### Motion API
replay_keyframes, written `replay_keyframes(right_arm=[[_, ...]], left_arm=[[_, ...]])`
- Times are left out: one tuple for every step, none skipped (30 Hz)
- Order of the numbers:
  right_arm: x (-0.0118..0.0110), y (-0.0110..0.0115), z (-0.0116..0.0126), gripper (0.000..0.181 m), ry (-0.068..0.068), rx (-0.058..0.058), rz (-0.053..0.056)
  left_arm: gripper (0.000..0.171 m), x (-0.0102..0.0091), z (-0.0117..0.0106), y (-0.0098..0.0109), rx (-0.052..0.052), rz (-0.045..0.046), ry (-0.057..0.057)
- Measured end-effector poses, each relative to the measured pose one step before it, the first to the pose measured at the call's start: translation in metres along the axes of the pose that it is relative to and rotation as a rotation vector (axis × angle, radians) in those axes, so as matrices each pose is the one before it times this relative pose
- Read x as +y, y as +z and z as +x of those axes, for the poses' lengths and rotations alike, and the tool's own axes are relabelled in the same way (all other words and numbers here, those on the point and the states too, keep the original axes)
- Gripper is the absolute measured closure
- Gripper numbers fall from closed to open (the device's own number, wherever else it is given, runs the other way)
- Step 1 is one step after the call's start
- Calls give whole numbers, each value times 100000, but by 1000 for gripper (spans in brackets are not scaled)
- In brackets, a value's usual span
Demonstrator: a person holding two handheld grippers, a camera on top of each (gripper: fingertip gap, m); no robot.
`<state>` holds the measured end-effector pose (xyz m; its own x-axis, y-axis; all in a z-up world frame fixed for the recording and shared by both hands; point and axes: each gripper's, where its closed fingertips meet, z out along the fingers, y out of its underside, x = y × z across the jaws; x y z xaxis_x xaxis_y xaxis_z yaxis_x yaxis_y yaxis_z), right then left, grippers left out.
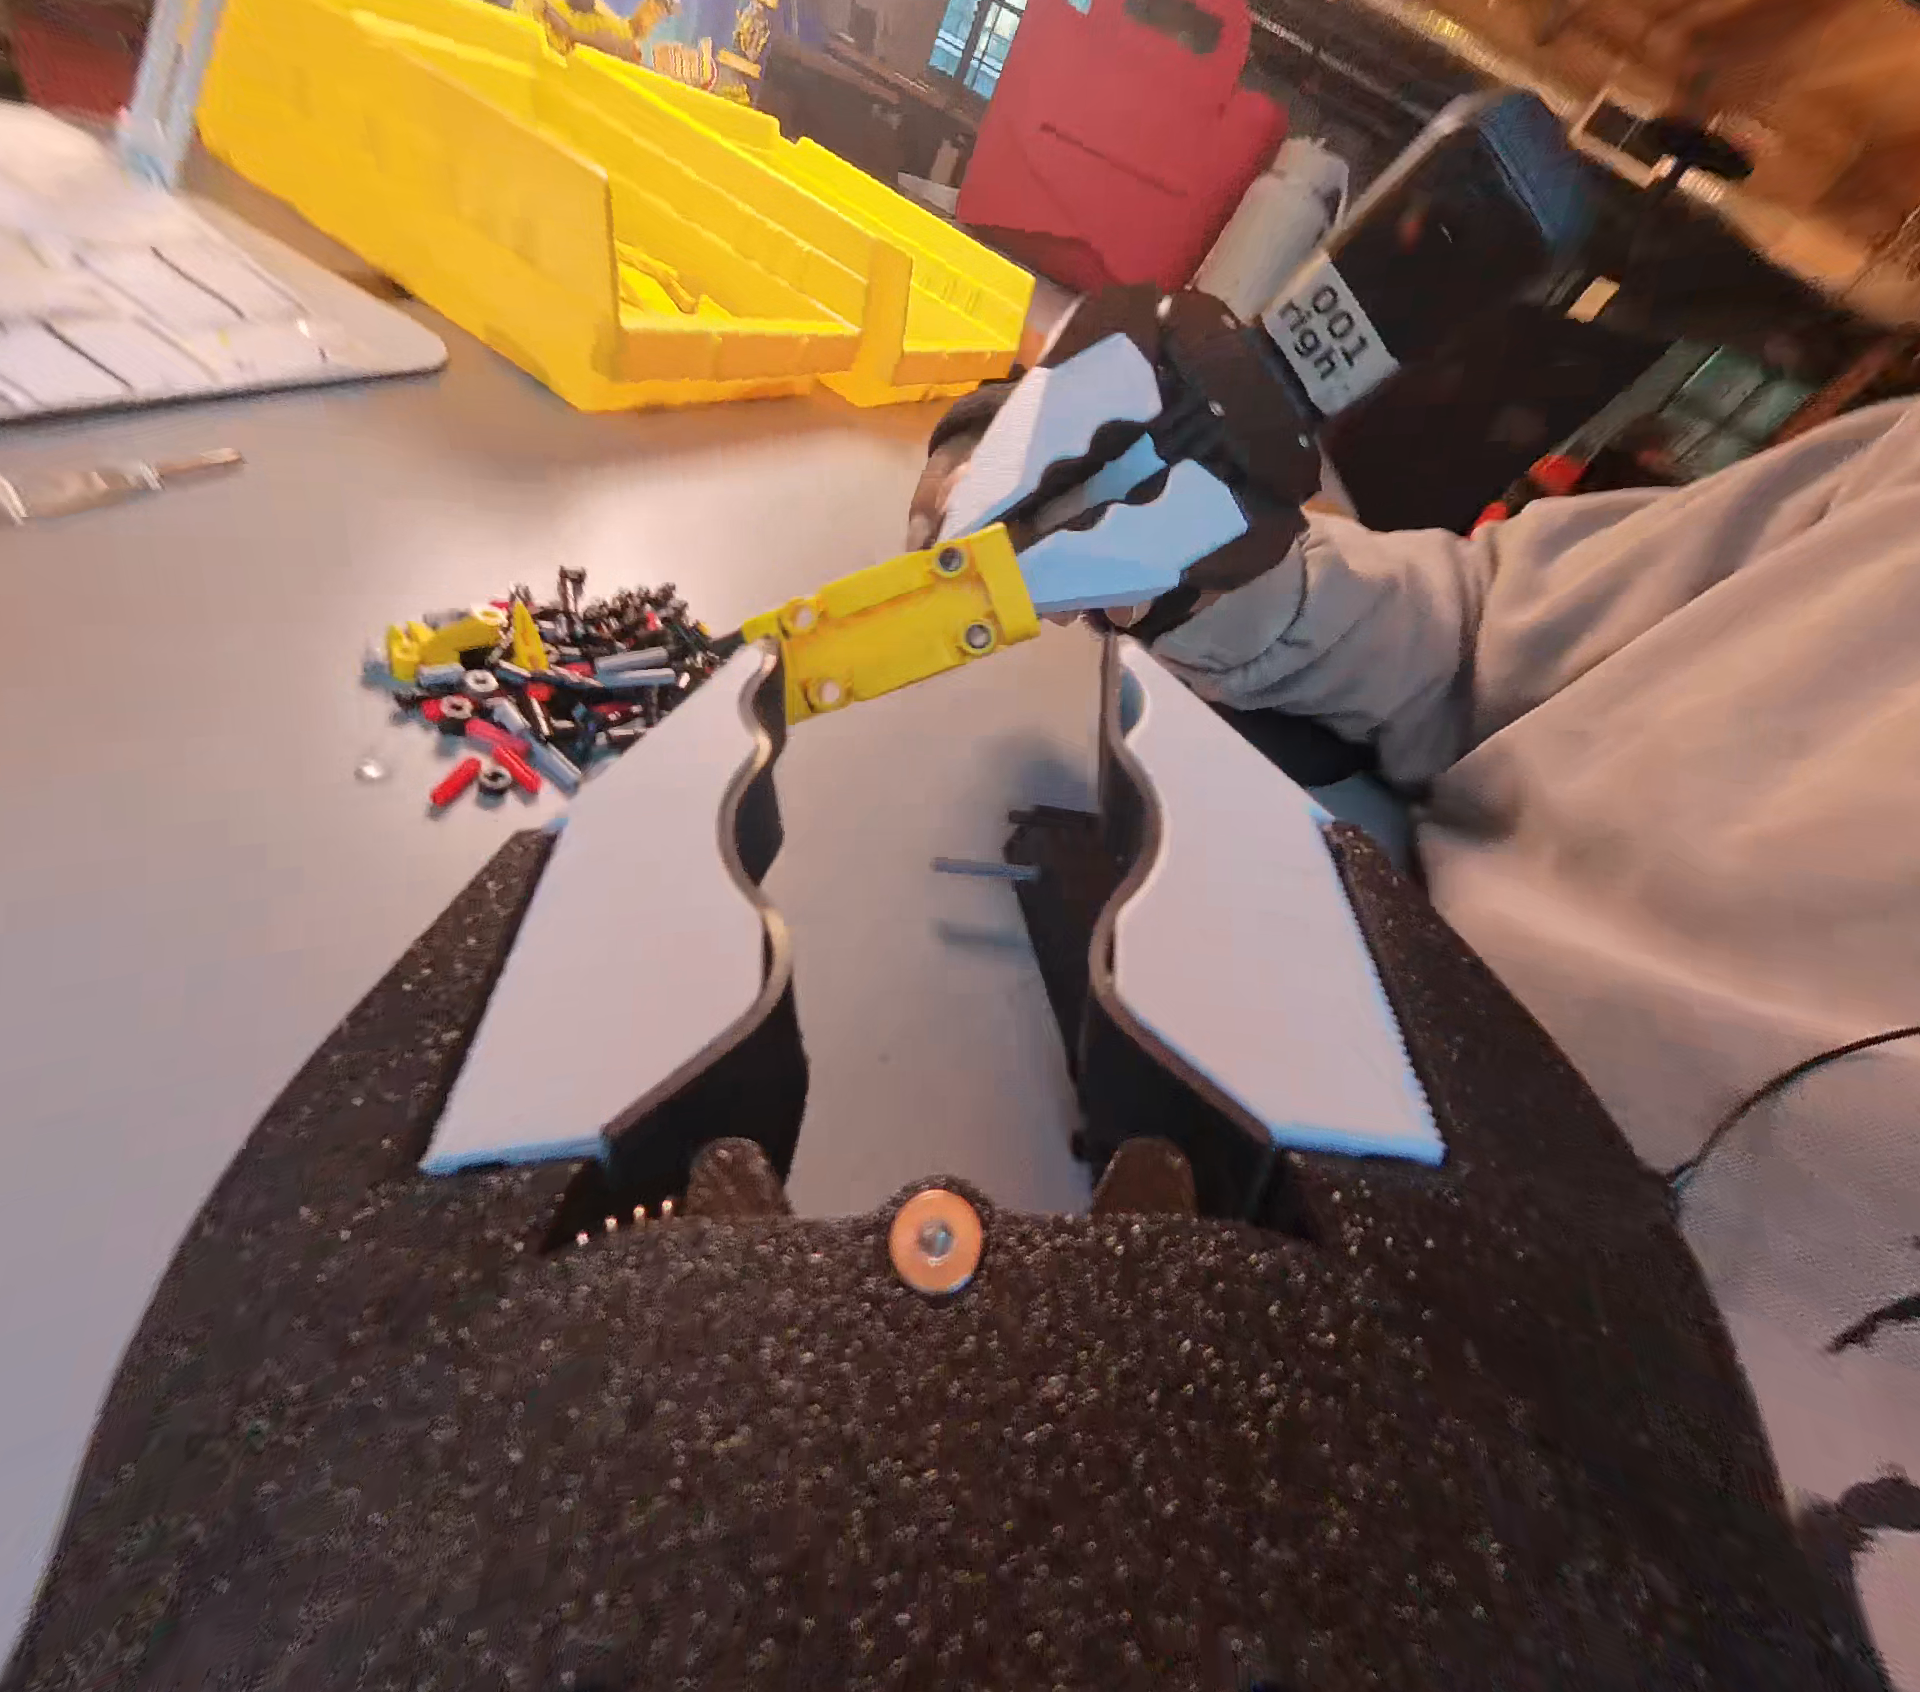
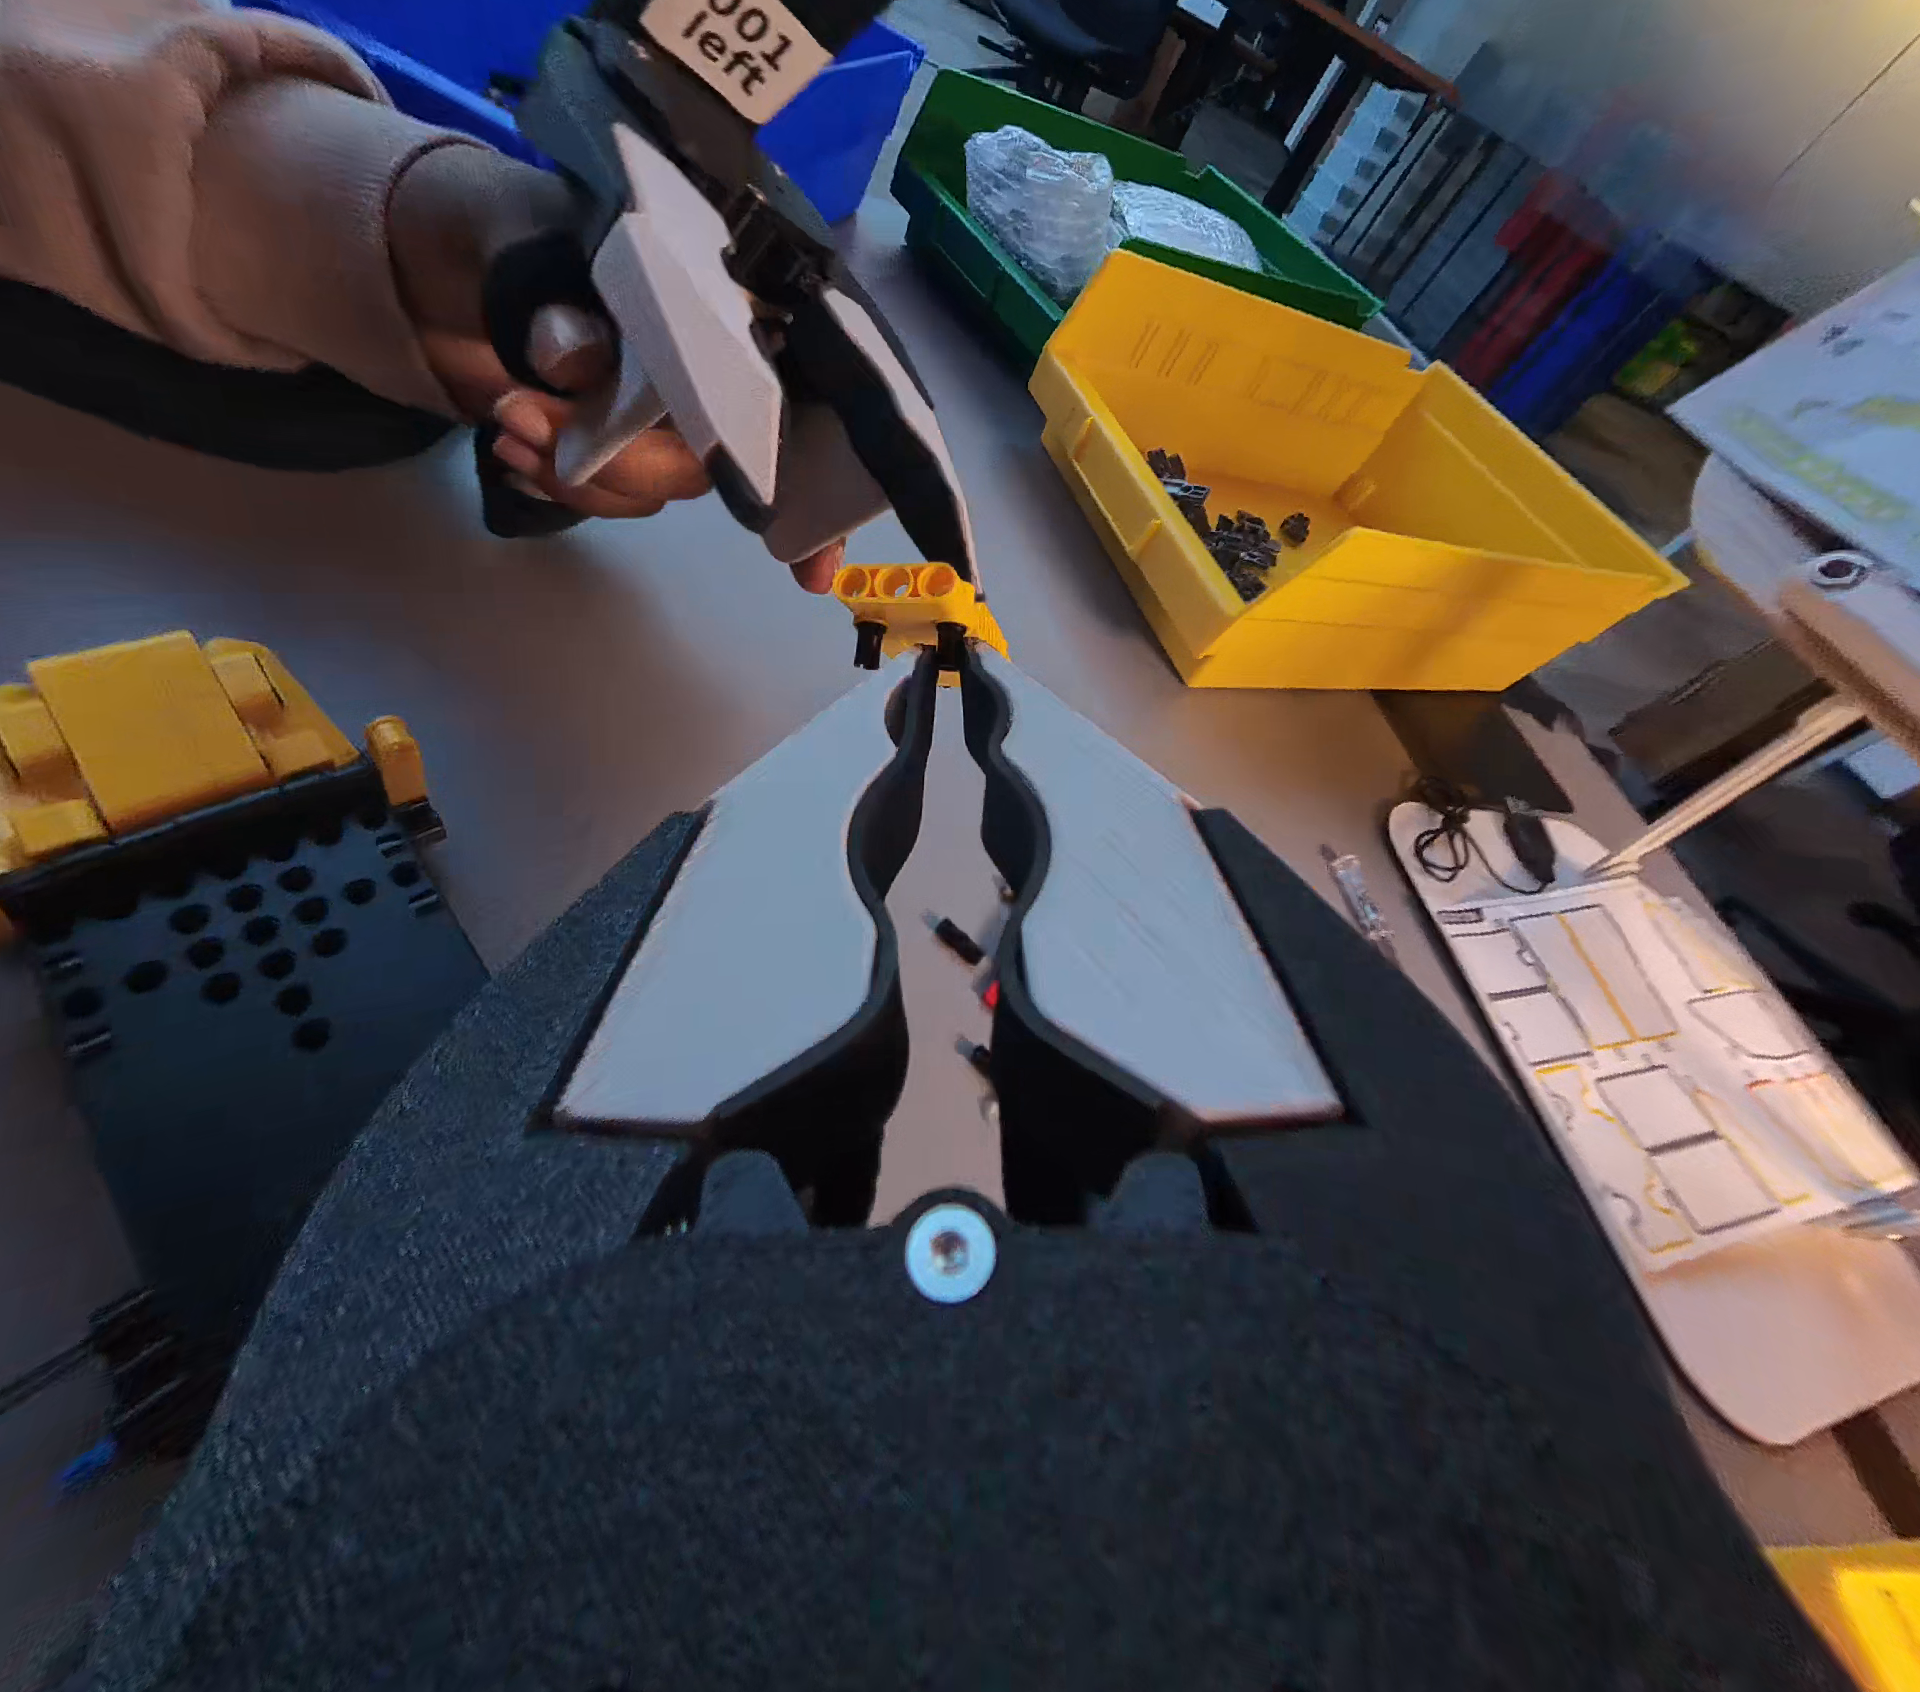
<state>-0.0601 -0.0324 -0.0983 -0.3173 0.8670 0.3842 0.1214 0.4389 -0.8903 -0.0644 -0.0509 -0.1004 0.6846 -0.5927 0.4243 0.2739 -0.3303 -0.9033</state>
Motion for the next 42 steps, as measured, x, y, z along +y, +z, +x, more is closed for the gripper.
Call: replay_keyframes(right_arm=[[-154, 24, -253, 178, -4770, 709, -686], [-199, 90, -371, 179, -4682, 310, -340], [-194, 126, -430, 179, -4473, 125, -307], [-184, 129, -484, 179, -4065, -317, -333], [-282, 63, -430, 178, -3667, -179, 319], [-342, -8, -297, 178, -3002, 44, 720], [-321, -53, -136, 178, -2000, 226, 736], [-340, -109, 23, 178, -1814, 856, 1083], [-365, -153, 80, 178, -2347, 1114, 1417], [-344, -145, -28, 178, -2209, 265, 1262], [-309, -118, -129, 178, -1135, -593, 1321], [-367, -129, -131, 179, 18, -671, 1879], [-312, -105, -119, 179, 660, -774, 1666], [-268, -82, -127, 179, 663, -956, 1494], [-333, -87, -138, 178, 603, -1024, 1861], [-274, -67, -87, 178, 718, -731, 1258], [-188, -43, 32, 178, 171, 182, 747], [-231, -42, 1, 178, 228, -26, 881], [-84, 16, -5, 178, 446, 25, -149], [-37, 30, 5, 178, -262, 370, -187], [-124, 17, -38, 178, -673, 554, 503], [-112, 13, 65, 178, -699, 1224, 548], [-36, 20, -141, 178, -876, -345, 47], [-48, 9, -236, 178, -246, -1211, 105], [-34, -23, -53, 178, 110, -345, 105], [-144, -39, -87, 178, 194, -577, 819], [-115, -34, -46, 178, 179, -411, 484], [-111, -24, -14, 178, -88, -247, 374], [-122, -20, -18, 178, 454, -522, 111], [-84, -8, 126, 178, 1129, 57, -616], [-208, -52, 106, 178, 935, 113, 246], [-120, -40, 194, 179, -52, 1100, -209], [5, -57, 83, 179, -1535, 992, -636], [176, -52, 54, 179, -1037, 1005, -1250], [135, -102, 18, 178, 698, 656, -134], [163, -117, 5, 178, 1648, 329, 124], [256, -83, -19, 178, 838, 281, -546], [202, -305, 120, 181, 130, 1033, -145], [56, -849, 722, 181, 3095, 2860, 1646], [327, -910, 687, 181, 4709, 1828, -159], [724, -590, -55, 181, 343, -184, -3109], [779, -181, -498, 181, -973, -166, -3110]], left_arm=[[107, 114, -229, -7, 884, 184, -5168], [105, 134, -97, 91, 647, 13, -2815], [106, 147, 102, 148, 903, -335, -1448], [107, 52, 224, 169, 883, -77, -435], [109, 140, 142, 164, 303, -923, 286], [111, 297, 162, 145, 527, -1981, 796], [113, 341, 231, 137, 1180, -2138, 383], [113, 198, 259, 110, 1527, -1075, -449], [110, 90, 373, 83, 2344, -244, -976], [107, -5, 236, 38, 1733, 261, -1285], [104, -32, 132, -3, 1171, 295, -431], [100, -29, 219, -15, 1724, 237, -154], [100, -63, 399, -10, 2887, 423, -816], [101, 8, 567, 29, 4054, 87, -1279], [102, 95, 340, 75, 2708, -190, -1498], [103, 76, 328, 62, 2453, -143, -1112], [112, -12, 465, 17, 3095, 312, -537], [111, -11, 163, 33, 1156, 77, -522], [111, 0, 59, -23, 641, 28, -660], [111, 32, 87, -16, 1224, -132, -1413], [111, 20, 154, -8, 1635, -185, -1852], [111, -32, 117, 24, 912, 244, -1425], [111, 246, 106, 79, 755, -1528, -1111], [111, 150, 102, 15, 633, -762, -2], [111, 77, 78, 16, 242, -604, -610], [111, 92, 184, 32, 933, -841, -439], [111, -5, 114, 16, 445, -253, -592], [111, 26, 170, 15, 1030, -247, -1196], [111, -53, 97, 3, 673, 431, -976], [111, -185, 109, -8, 434, 1218, -324], [111, -202, 189, -39, 785, 869, -275], [112, -282, 40, -82, -564, 1346, 455], [112, -145, -96, -92, -1098, 641, 783], [112, -147, -170, -76, -1243, 894, -89], [112, -113, -115, -24, -733, 882, -777], [113, -137, -186, -44, -1237, 774, -46], [113, -274, -234, -153, -1464, 1124, 602], [112, -1145, -265, -841, -584, 6437, -1837], [113, -2035, -627, -1959, -1114, 10353, -4193], [113, -811, -510, -1533, -4038, 2126, 2756], [113, 662, -100, -381, -4155, -4929, 7136], [112, 706, 472, 434, 1018, -2965, 2723]])
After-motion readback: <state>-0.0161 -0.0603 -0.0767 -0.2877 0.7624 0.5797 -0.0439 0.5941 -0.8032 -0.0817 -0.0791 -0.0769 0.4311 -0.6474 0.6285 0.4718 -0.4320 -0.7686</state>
